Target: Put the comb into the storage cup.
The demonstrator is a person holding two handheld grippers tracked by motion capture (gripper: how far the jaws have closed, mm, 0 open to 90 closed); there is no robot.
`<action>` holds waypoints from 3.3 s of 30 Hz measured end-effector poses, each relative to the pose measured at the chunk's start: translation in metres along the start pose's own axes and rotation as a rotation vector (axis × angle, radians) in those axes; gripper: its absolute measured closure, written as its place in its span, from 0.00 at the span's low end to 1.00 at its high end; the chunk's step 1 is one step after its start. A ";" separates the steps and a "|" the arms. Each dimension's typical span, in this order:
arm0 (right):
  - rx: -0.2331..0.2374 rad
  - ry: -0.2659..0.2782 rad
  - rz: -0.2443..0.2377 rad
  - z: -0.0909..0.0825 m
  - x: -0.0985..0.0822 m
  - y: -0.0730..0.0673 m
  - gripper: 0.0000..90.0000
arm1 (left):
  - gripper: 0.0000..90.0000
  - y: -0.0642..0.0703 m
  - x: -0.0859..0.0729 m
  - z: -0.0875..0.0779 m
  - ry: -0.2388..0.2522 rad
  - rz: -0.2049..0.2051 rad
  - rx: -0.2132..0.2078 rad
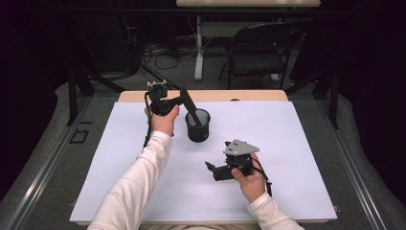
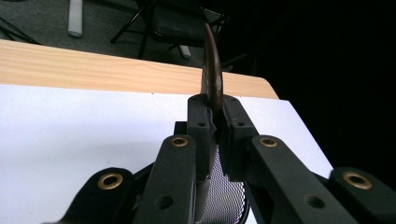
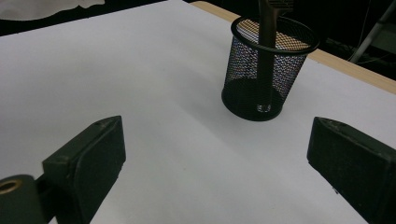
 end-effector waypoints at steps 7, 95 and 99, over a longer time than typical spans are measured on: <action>0.001 -0.001 0.002 0.000 0.000 0.000 0.05 | 0.93 -0.005 0.000 -0.001 0.004 -0.019 -0.001; 0.001 -0.013 -0.004 0.002 -0.001 -0.001 0.08 | 0.52 -0.037 0.002 -0.003 0.074 -0.083 0.058; 0.001 -0.013 -0.005 0.002 -0.001 -0.001 0.08 | 0.46 -0.036 0.003 -0.002 0.096 -0.063 0.043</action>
Point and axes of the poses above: each handheld gripper's, and its own axes: z roughly forward along the jaws, x roughly out of its top, y roughly to its right, the point moved 4 cm from there along z, roughly forward along the jaws, and after that the axes turned 1 degree about -x, right-handed, at the moved point
